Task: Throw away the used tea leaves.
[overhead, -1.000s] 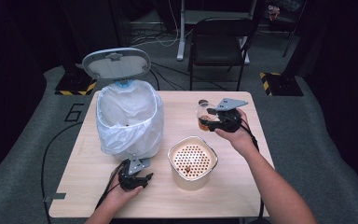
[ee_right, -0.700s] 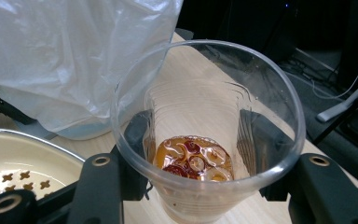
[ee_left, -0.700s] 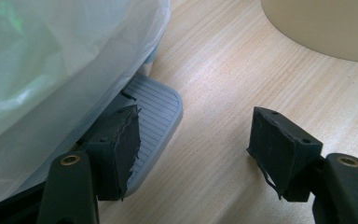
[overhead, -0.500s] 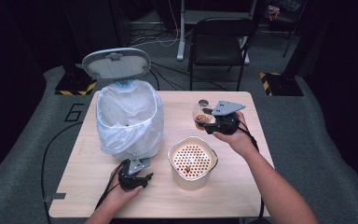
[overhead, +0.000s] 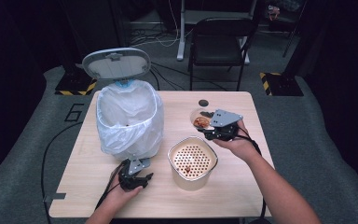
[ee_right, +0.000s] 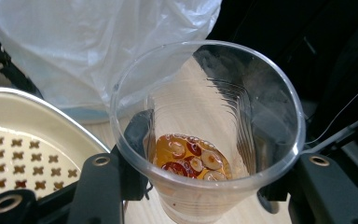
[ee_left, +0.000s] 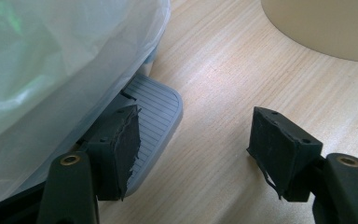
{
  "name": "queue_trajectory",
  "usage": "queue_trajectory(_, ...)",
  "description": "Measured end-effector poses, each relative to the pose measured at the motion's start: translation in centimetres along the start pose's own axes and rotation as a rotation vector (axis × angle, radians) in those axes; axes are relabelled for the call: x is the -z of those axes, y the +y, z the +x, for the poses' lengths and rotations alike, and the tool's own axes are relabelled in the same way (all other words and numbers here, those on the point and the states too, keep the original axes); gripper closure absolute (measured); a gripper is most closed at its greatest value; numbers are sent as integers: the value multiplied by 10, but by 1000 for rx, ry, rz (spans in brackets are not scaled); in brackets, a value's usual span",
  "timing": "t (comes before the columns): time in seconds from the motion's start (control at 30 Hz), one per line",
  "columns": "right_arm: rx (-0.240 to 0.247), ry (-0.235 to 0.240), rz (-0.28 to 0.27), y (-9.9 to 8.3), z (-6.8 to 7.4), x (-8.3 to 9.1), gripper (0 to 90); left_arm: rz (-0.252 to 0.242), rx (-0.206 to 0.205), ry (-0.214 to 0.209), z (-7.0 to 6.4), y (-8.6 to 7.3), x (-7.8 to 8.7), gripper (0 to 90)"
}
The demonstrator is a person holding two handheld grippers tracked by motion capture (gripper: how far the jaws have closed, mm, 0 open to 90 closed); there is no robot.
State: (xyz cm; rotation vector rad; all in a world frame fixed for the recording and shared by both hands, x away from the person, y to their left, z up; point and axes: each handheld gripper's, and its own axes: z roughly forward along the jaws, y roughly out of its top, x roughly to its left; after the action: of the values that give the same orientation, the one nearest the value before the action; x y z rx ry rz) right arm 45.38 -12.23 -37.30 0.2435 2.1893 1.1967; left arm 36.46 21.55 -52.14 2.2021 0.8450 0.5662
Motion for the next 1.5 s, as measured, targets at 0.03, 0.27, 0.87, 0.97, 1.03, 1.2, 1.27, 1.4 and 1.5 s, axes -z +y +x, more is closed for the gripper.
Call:
queue_trajectory(0.03,41,-7,6,1,3,1,470,-2,-1,0,0,0,0,335)
queue_trajectory(0.27,140,-45,12,2,14,3,470,11,1,-4,0,0,1,335)
queue_trajectory(0.87,411,-176,13,9,45,16,482,8,-2,-4,0,0,1,335)
queue_trajectory(0.97,452,-196,27,8,50,17,484,9,-11,5,0,0,1,335)
queue_trajectory(1.03,505,-214,44,6,54,17,486,8,-10,5,0,0,1,335)
queue_trajectory(1.2,690,-252,95,3,67,16,489,7,-2,-5,0,0,1,335)
queue_trajectory(1.27,730,-260,103,1,71,16,490,7,-2,-5,0,0,1,335)
queue_trajectory(1.4,867,-302,110,-2,79,16,493,7,-4,-4,0,0,1,335)
queue_trajectory(1.5,985,-328,125,-4,86,15,495,8,-10,5,0,0,1,335)
